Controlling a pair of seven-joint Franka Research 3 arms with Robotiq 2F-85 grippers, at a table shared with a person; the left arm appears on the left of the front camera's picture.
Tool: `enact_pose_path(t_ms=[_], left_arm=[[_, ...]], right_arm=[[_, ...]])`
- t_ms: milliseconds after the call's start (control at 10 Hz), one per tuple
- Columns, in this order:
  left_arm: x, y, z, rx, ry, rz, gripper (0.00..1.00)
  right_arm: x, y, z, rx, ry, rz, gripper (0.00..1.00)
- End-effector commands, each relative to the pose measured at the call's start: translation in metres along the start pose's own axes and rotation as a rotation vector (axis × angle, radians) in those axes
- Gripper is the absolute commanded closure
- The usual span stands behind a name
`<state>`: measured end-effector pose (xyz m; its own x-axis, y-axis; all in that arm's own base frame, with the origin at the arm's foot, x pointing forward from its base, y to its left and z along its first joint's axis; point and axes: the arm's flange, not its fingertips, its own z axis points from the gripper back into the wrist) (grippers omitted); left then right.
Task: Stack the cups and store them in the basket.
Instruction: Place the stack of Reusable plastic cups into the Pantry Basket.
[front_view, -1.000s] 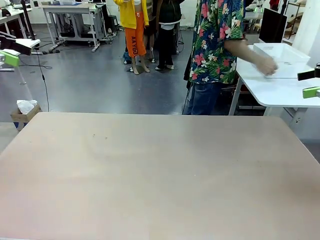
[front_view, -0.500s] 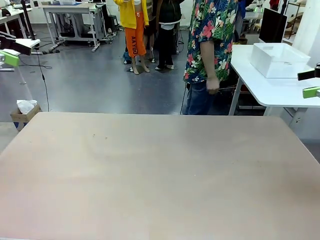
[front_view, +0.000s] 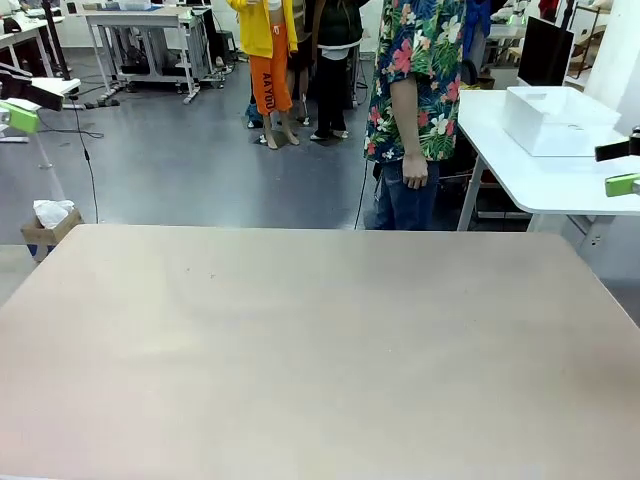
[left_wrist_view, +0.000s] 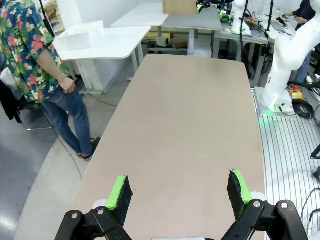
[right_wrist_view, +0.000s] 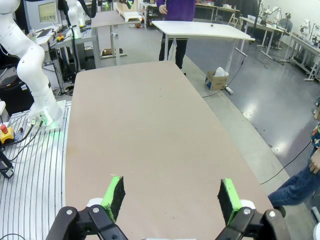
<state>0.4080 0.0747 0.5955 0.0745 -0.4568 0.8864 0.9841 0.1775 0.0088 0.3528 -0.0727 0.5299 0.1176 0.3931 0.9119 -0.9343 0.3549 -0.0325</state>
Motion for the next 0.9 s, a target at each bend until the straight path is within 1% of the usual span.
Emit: enact_pose_path(t_ms=[0, 800], left_arm=[[0.0014, -0.0012, 0.0012, -0.005, -0.006, -0.005, 0.0], [0.0014, -0.0012, 0.0012, -0.005, -0.006, -0.005, 0.0]], right_arm=[[0.0027, -0.001, -0.0004, -0.006, -0.031, -0.004, 0.0], [0.0027, -0.001, -0.0004, -0.006, -0.031, -0.004, 0.0]])
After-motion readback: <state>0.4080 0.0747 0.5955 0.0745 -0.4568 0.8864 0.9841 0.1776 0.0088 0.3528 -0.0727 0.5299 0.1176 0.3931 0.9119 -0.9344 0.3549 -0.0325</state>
